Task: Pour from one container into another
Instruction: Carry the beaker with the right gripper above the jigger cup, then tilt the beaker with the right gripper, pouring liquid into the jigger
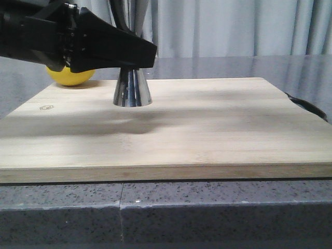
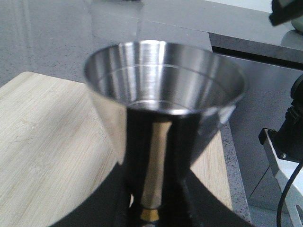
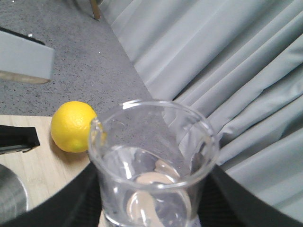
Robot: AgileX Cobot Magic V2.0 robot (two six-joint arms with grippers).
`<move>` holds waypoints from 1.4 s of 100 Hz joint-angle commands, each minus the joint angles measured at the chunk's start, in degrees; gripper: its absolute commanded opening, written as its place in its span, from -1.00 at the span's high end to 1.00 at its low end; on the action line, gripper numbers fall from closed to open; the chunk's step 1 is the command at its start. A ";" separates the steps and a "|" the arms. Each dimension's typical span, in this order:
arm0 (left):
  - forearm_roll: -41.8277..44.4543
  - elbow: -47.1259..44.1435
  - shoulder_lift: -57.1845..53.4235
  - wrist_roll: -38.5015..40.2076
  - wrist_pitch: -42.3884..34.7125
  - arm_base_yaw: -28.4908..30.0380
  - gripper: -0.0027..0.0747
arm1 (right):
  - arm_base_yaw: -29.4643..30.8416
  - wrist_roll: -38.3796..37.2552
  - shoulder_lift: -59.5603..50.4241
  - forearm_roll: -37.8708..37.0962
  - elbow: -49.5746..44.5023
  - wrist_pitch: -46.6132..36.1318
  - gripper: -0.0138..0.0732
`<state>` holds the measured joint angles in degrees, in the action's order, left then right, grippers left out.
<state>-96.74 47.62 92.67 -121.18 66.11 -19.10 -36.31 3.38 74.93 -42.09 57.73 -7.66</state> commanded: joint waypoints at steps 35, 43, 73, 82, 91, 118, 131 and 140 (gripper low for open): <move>-5.79 1.52 -2.45 0.05 7.00 -0.32 0.98 | 0.07 0.32 -2.00 -3.35 2.27 -4.47 -0.07; -5.91 1.52 -2.45 0.05 7.00 -0.32 0.98 | 0.07 0.32 -2.00 -4.80 2.27 -4.24 -0.07; -7.20 1.52 -2.45 -0.04 7.00 -0.32 0.98 | 0.07 0.32 -2.00 -7.67 2.27 -4.24 -0.07; -7.41 1.52 -2.45 -0.04 7.00 -0.32 0.98 | 0.07 0.32 -1.93 -7.76 2.27 -4.14 -0.07; -7.52 1.52 -2.45 -0.04 7.00 -0.32 0.98 | 0.07 0.32 -1.93 -8.37 2.27 -4.16 -0.07; -7.52 1.57 -2.45 -0.04 7.00 -0.32 0.98 | 0.07 0.32 -1.93 -11.16 2.27 -4.01 -0.07; -7.41 1.57 -2.45 -0.04 7.00 -0.32 0.98 | 0.07 0.32 -1.93 -12.42 2.27 -4.01 -0.07; -7.17 1.57 -2.45 -0.04 7.00 -0.32 0.98 | 0.07 0.32 -1.93 -13.48 2.27 -4.01 -0.07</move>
<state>-100.03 47.62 92.67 -121.18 66.11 -19.10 -36.31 3.38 74.93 -54.59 57.73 -8.09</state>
